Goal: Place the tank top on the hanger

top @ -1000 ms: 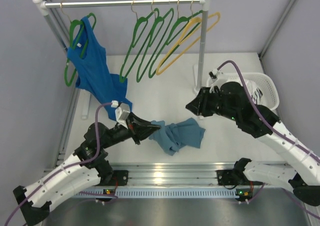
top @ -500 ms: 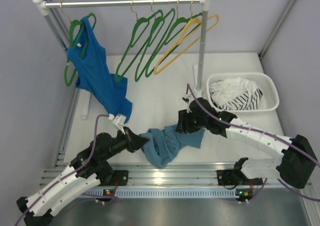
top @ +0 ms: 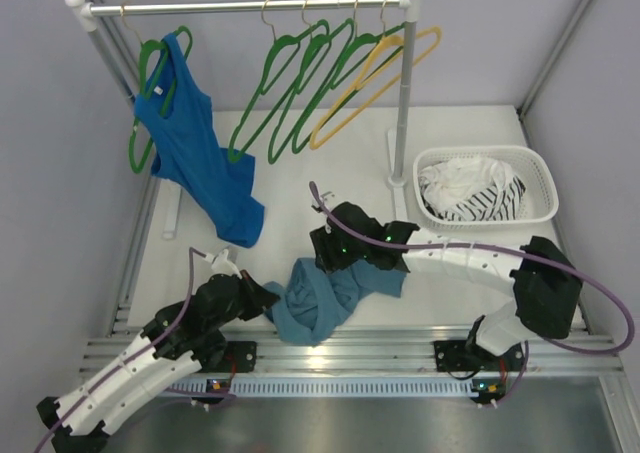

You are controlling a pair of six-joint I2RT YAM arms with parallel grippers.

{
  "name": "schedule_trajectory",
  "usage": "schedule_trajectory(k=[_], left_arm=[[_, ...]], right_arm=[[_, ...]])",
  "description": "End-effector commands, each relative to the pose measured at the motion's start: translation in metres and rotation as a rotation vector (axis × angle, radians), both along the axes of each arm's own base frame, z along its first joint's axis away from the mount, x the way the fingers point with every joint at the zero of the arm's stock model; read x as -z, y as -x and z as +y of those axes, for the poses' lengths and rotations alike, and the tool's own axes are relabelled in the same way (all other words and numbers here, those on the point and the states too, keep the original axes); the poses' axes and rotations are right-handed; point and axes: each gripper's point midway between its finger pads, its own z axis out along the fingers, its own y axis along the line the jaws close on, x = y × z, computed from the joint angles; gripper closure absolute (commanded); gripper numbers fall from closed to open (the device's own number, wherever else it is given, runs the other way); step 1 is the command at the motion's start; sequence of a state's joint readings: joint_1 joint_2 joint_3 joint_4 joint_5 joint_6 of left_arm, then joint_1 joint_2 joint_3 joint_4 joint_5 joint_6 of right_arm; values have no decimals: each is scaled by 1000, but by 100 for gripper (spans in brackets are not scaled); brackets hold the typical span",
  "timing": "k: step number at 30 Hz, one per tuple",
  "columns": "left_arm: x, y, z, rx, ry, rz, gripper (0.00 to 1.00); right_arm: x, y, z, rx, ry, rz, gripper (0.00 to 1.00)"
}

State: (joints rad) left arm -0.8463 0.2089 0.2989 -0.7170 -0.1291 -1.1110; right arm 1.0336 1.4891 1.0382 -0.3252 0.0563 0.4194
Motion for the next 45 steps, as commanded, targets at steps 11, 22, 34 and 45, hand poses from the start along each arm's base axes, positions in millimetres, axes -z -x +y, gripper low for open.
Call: schedule_trajectory(k=[11, 22, 34, 45], left_arm=[[-7, -5, 1, -37, 24, -15, 100], [-3, -5, 0, -32, 23, -13, 100], [0, -5, 0, -32, 23, -11, 100], [-8, -5, -5, -7, 43, -31, 100]], right_arm=[[36, 10, 15, 18, 51, 41, 53], [4, 25, 7, 96, 89, -77, 54], [18, 52, 4, 116, 90, -45, 57], [50, 35, 21, 110, 120, -12, 64]])
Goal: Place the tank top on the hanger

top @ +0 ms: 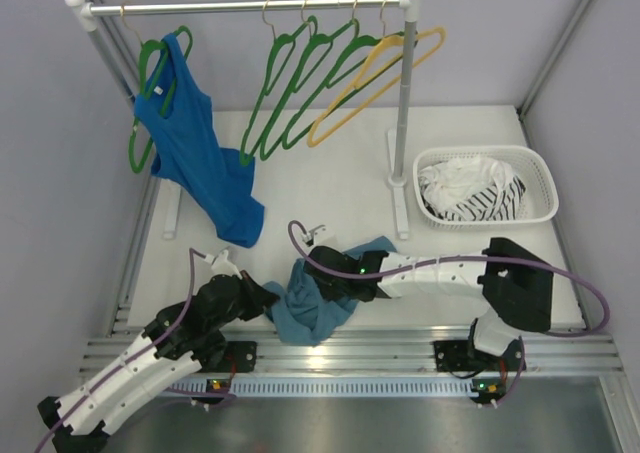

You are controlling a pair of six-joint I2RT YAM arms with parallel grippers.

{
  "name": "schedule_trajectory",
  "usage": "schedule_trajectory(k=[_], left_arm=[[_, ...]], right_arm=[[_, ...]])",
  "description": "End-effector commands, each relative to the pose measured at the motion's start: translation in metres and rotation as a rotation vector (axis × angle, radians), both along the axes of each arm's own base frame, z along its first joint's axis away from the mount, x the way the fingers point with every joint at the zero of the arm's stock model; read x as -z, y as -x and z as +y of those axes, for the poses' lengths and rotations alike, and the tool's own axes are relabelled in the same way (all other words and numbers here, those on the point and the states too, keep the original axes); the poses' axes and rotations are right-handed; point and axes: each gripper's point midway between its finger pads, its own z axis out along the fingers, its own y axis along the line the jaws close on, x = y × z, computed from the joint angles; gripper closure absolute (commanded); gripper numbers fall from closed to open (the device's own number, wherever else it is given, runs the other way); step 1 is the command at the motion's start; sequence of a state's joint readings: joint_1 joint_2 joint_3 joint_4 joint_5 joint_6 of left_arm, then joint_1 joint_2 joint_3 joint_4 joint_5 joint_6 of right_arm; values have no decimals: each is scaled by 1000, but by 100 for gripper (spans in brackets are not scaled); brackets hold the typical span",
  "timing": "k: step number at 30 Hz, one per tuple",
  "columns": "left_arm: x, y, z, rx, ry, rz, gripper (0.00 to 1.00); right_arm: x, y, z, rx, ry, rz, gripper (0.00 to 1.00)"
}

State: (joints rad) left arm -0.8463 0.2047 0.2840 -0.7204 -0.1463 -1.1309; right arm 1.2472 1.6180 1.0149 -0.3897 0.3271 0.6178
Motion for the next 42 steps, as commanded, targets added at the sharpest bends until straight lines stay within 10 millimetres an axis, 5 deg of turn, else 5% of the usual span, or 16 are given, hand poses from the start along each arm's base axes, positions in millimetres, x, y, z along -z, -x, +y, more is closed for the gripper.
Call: schedule_trajectory(k=[1, 4, 9, 12, 13, 15, 16, 20, 22, 25, 29, 34, 38, 39, 40, 42], left_arm=[[-16, -4, -9, 27, 48, -54, 100], [-28, -4, -10, 51, 45, -84, 100], [-89, -7, -18, 121, 87, -213, 100], [-147, -9, -26, 198, 113, -353, 100], [-189, -8, -25, 203, 155, -432, 100], [-220, -15, -28, 233, 104, -505, 100], [-267, -13, -23, 227, 139, -596, 100], [-353, -27, -33, 263, 91, -750, 100], [-407, -25, -27, 261, 93, -864, 100], [-452, -35, -35, 267, 72, -950, 100], [-468, -54, -58, 297, 34, -970, 100], [-447, -62, -85, 379, 25, -918, 100], [-397, -60, -96, 424, 36, -824, 100], [-384, -59, -98, 417, 62, -780, 100], [-333, -63, -105, 434, 29, -682, 100], [-308, -54, -106, 414, 119, -618, 100]], right_arm=[[-9, -12, 20, -1, -71, -11, 67], [-18, -15, 17, 12, -74, -23, 87], [-95, -21, 0, 66, -178, -113, 100], [-163, -24, -22, 112, -290, -195, 100], [-177, -25, -34, 133, -293, -223, 100], [-233, -23, -51, 151, -403, -283, 100], [-254, -22, -64, 160, -437, -312, 100], [-343, -20, -93, 178, -570, -415, 100], [-369, -24, -106, 191, -570, -476, 100], [-410, -31, -118, 204, -566, -560, 100], [-452, -39, -131, 221, -572, -657, 100], [-442, -53, -128, 216, -528, -653, 100], [-406, -52, -131, 233, -543, -589, 100], [-371, -52, -125, 241, -510, -538, 100], [-357, -50, -125, 243, -515, -510, 100], [-308, -41, -127, 270, -524, -431, 100]])
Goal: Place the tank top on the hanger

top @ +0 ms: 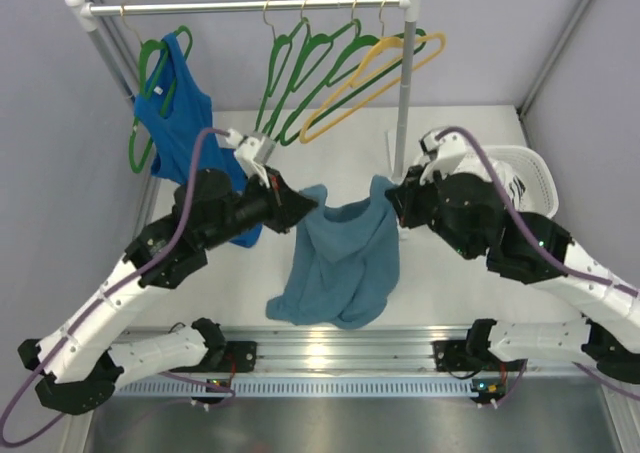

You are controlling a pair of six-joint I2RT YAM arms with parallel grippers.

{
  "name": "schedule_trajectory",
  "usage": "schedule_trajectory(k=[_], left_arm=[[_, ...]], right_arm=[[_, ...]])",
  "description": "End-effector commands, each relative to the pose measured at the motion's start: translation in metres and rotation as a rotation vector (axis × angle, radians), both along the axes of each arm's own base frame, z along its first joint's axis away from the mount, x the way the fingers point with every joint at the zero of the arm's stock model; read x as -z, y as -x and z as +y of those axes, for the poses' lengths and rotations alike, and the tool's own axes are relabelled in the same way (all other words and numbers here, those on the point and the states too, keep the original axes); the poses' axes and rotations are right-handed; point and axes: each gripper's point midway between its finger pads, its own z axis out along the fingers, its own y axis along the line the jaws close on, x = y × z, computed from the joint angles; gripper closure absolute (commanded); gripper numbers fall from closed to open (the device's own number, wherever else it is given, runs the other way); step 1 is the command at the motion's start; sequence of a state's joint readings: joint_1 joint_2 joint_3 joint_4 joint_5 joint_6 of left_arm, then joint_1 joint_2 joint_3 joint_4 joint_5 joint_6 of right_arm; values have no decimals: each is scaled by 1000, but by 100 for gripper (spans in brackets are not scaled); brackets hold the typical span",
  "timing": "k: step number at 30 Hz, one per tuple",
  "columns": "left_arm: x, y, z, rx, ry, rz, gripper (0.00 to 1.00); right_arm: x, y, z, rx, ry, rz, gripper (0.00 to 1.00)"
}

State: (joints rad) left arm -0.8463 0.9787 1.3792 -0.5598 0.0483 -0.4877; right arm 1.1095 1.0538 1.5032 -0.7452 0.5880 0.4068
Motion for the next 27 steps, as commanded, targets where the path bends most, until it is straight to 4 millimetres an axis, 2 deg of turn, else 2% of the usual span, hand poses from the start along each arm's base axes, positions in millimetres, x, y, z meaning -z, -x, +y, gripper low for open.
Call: schedule_trajectory(k=[1, 2, 3, 4, 5, 6, 7, 8, 10, 11, 15, 16, 17, 19, 20, 22, 23, 24, 27], left_arm=[[80, 15, -10, 33, 67, 192, 100], [97, 22, -8, 41, 89, 228, 100], [112, 22, -12, 25, 142, 286, 100], [172, 26, -9, 0, 91, 383, 100], [192, 30, -7, -9, 107, 419, 99], [208, 33, -8, -24, 144, 481, 99], [244, 37, -5, -37, 139, 522, 99], [256, 39, -3, -45, 148, 546, 97], [281, 43, 0, -60, 146, 589, 95], [286, 45, 1, -61, 136, 599, 94], [299, 51, 4, -57, 98, 638, 76], [297, 51, 4, -57, 104, 634, 73], [304, 54, 9, -71, 79, 655, 71], [293, 50, 13, -99, 95, 628, 64], [299, 52, 21, -124, 58, 640, 62], [279, 44, 30, -181, 67, 587, 58], [283, 47, 39, -202, 20, 593, 57], [269, 39, 47, -254, 24, 558, 56], [245, 30, 69, -348, -1, 478, 53]], right_arm=[[43, 20, -11, -16, -138, 102, 100], [90, 22, -6, -15, -96, 162, 100], [110, 26, -4, -7, -133, 212, 100], [130, 33, -1, -25, -142, 253, 100], [169, 38, -2, -26, -126, 300, 100], [186, 42, -2, -18, -147, 345, 100], [201, 47, -3, -19, -148, 380, 100], [230, 52, -8, -4, -117, 419, 100], [248, 59, -10, 1, -149, 465, 100], [265, 62, -11, 8, -151, 491, 100], [289, 73, -13, 0, -164, 541, 93], [292, 75, -13, -8, -164, 550, 91], [298, 78, -14, -6, -157, 562, 83], [301, 81, -15, -9, -151, 571, 76], [303, 82, -17, -2, -150, 579, 68], [303, 82, -21, 9, -152, 576, 61], [303, 83, -25, 25, -142, 583, 54], [302, 82, -27, 35, -141, 582, 52], [298, 82, -34, 61, -126, 576, 44]])
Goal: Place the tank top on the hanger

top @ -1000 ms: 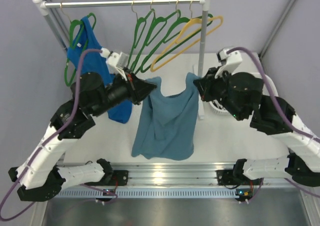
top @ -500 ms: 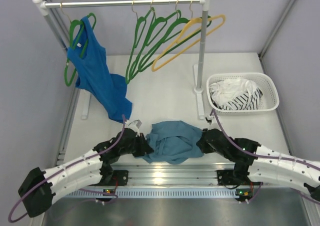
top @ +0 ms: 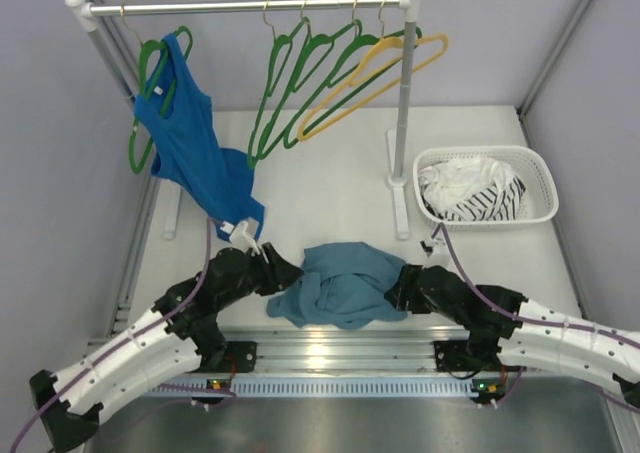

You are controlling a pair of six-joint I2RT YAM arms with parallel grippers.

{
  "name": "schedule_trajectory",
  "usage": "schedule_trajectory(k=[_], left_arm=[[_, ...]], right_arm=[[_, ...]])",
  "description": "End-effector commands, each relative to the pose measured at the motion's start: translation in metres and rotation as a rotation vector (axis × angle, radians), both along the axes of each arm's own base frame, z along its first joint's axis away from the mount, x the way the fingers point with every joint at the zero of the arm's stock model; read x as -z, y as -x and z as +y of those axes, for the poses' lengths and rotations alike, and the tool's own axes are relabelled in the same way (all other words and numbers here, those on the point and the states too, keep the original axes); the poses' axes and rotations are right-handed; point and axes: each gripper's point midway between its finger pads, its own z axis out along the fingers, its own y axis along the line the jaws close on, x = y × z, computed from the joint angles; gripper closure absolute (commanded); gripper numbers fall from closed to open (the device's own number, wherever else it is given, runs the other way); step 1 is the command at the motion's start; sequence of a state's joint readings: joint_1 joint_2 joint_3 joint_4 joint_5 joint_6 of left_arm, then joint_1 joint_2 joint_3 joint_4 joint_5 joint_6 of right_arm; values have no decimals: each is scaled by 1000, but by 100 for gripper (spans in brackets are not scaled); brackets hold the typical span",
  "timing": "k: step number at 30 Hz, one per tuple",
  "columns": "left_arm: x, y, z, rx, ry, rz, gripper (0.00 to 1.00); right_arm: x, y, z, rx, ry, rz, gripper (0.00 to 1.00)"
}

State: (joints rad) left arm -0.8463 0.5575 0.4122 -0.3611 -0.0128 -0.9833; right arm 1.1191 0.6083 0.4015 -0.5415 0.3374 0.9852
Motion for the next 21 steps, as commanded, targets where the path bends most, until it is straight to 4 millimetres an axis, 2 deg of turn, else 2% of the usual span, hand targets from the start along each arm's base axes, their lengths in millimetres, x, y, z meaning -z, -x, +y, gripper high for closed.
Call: schedule_trajectory(k=[1, 2, 3, 5, 6, 8, 9, 11, 12, 14, 15, 16, 18, 20, 21], left_arm=[[-34, -15, 32, -130, -91, -99, 53], [-39, -20, 41, -162, -120, -126, 52], [-53, -22, 43, -176, -112, -150, 52], [-60, -22, 54, -195, -150, -165, 52], [-75, -25, 58, -221, -144, -191, 52], [-85, -24, 68, -234, -167, -219, 52], [-103, -25, 73, -254, -153, -252, 52], [-122, -24, 81, -260, -145, -313, 52], [-143, -23, 85, -272, -117, -353, 52], [-169, -22, 93, -277, -103, -427, 51], [-192, -20, 97, -284, -70, -472, 51], [-205, -19, 97, -277, -58, -508, 51], [-246, -21, 99, -278, -31, -621, 51], [-272, -26, 103, -285, -70, -715, 50], [-297, -32, 102, -306, -59, -760, 49]], right_arm=[[-18, -4, -2, 42, -19, -17, 43], [-20, -4, -4, 48, -8, -12, 41], [-20, -4, -5, 50, 0, -11, 41], [-22, -4, -8, 57, 24, -3, 37], [-22, -5, -10, 66, 34, -2, 37], [-24, -5, -14, 78, 46, -2, 33], [-24, -6, -15, 82, 48, -3, 32], [-28, -7, -19, 99, 46, -14, 31], [-30, -9, -20, 110, 48, -21, 31], [-33, -9, -26, 129, 54, -24, 31], [-35, -10, -28, 139, 57, -28, 31], [-38, -10, -30, 145, 55, -33, 31], [-42, -12, -32, 151, 50, -45, 32], [-49, -13, -31, 148, 44, -58, 32], [-50, -14, -31, 149, 50, -63, 32]])
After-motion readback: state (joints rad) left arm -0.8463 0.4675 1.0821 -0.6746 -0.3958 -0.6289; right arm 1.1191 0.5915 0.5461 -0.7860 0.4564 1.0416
